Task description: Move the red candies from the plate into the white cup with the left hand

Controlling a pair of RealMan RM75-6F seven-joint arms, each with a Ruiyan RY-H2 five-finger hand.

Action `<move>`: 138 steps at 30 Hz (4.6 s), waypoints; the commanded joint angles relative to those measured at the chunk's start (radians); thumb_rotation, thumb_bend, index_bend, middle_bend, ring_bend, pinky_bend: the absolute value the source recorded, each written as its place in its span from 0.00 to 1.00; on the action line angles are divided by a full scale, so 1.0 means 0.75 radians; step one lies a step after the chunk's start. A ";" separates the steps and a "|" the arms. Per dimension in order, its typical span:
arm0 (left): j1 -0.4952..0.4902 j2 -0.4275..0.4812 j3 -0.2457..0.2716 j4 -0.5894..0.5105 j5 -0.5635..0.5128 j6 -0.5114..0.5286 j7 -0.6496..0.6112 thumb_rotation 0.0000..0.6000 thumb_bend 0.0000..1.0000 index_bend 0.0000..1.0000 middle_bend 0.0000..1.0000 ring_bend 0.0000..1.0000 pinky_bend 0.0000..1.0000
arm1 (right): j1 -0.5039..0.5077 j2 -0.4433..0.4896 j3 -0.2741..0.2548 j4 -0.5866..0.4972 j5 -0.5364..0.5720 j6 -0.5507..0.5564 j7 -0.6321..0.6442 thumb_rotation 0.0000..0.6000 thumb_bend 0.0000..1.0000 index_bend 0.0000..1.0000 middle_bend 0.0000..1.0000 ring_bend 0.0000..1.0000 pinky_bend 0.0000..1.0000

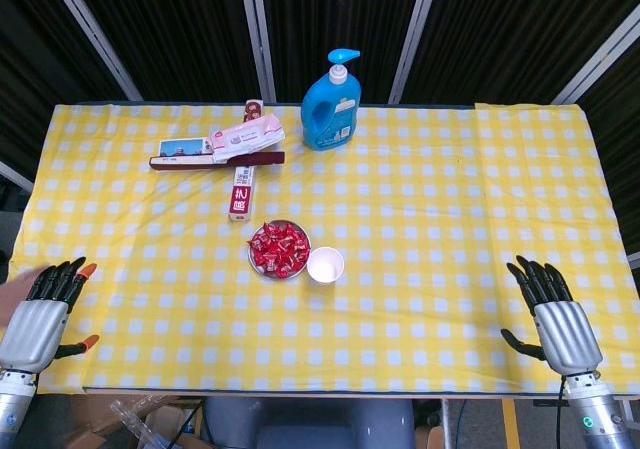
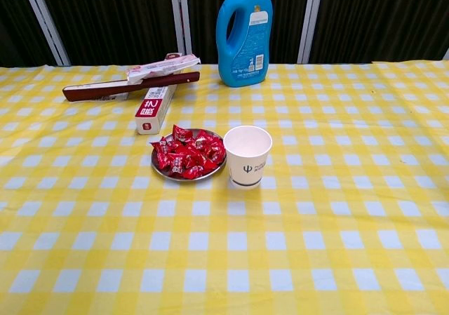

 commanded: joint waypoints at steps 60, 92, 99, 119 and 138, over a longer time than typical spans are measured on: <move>-1.063 -0.643 -0.396 0.129 -1.258 -0.587 1.054 1.00 0.28 0.14 0.16 0.87 0.92 | 0.039 0.072 -0.005 -0.059 0.055 -0.112 0.219 1.00 0.28 0.00 0.00 0.00 0.00; -1.269 -0.849 -0.327 0.399 -1.408 -0.572 1.056 1.00 0.29 0.34 0.36 0.88 0.92 | 0.050 0.092 -0.012 -0.077 0.060 -0.139 0.261 1.00 0.28 0.00 0.00 0.00 0.00; -1.291 -0.878 -0.295 0.457 -1.378 -0.542 1.088 1.00 0.38 0.47 0.55 0.89 0.93 | 0.050 0.094 -0.014 -0.081 0.058 -0.141 0.271 1.00 0.28 0.00 0.00 0.00 0.00; -1.280 -0.802 -0.349 0.369 -1.250 -0.443 1.026 1.00 0.45 0.53 0.61 0.89 0.93 | 0.049 0.096 -0.016 -0.079 0.051 -0.135 0.280 1.00 0.28 0.00 0.00 0.00 0.00; -1.334 -0.726 -0.403 0.065 -1.165 -0.424 0.985 1.00 0.44 0.52 0.60 0.89 0.93 | 0.051 0.093 -0.013 -0.081 0.059 -0.137 0.273 1.00 0.28 0.00 0.00 0.00 0.00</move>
